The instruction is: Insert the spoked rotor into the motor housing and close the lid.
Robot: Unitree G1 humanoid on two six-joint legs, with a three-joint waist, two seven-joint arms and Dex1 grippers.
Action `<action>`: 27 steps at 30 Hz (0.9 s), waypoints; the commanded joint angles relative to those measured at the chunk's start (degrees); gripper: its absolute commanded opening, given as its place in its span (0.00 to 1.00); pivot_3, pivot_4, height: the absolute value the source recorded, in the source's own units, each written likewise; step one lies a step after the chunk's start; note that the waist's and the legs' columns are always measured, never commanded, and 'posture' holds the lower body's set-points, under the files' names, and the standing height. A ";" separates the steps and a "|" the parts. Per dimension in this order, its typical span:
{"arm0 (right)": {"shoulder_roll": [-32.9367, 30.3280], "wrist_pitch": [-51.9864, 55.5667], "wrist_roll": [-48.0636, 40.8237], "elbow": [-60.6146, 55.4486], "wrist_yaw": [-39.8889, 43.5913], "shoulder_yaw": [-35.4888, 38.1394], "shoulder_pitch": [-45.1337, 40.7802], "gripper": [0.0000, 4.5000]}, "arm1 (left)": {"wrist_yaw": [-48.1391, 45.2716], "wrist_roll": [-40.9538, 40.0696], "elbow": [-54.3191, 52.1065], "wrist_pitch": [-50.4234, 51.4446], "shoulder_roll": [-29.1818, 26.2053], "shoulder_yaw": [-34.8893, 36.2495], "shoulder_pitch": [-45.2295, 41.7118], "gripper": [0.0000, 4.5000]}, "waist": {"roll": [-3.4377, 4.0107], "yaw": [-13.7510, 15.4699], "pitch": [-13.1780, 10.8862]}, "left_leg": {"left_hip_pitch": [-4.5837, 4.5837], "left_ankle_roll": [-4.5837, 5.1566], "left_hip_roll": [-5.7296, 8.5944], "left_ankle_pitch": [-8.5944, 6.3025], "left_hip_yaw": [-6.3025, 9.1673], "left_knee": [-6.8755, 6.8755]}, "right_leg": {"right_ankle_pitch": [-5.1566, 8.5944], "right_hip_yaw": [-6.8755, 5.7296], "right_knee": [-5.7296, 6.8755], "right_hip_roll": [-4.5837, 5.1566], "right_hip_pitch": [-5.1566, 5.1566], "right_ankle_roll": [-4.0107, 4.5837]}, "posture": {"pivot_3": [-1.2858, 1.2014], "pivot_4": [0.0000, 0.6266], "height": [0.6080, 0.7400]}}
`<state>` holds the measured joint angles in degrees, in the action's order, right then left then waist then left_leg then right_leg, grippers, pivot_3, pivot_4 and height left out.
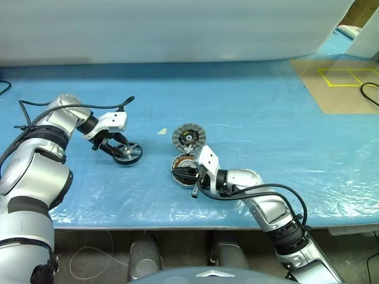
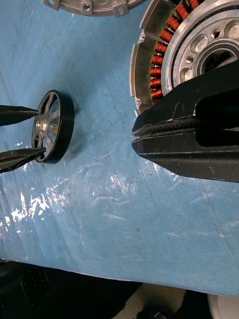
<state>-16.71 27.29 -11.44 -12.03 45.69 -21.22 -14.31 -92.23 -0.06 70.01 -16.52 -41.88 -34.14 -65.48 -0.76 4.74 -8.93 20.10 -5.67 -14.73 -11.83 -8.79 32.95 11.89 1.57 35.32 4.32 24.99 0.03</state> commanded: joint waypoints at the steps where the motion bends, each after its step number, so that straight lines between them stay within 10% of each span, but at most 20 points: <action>1: 0.18 0.15 -0.78 -2.52 -0.41 -0.36 0.42 0.00 | -0.27 0.41 0.60 -1.18 -0.06 0.84 -1.69 0.59 | 0.00 0.02 0.00 | 0.00 0.00 0.00 0.00 0.00 0.00 | 0.00 0.00 0.00 0.00 0.00 0.00 | 0.52 0.24 1.00; 23: 0.24 0.19 -0.65 -2.72 -1.61 -0.41 0.86 0.00 | -0.27 6.31 3.02 -2.72 1.81 5.58 -1.18 0.59 | 0.00 0.11 0.00 | -0.03 0.00 0.00 0.00 0.01 0.00 | 0.00 0.00 0.00 0.00 -0.03 0.00 | 0.52 0.24 1.00; 27: 0.26 -0.05 -0.52 -2.54 -1.71 -0.47 0.80 0.00 | -0.27 6.63 3.26 -1.73 2.00 6.13 -1.37 0.40 | 0.00 0.15 0.00 | -0.03 0.00 0.00 0.00 0.01 0.00 | 0.00 0.00 0.00 0.00 -0.04 0.00 | 0.52 0.24 1.00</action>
<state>-16.49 27.49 -11.45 -12.43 44.05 -21.28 -13.75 -92.23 6.20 72.94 -18.65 -39.64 -29.05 -65.48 -0.76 4.88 -8.93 20.06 -5.67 -14.73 -11.83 -8.77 32.95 11.89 1.57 35.32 4.32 24.95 0.04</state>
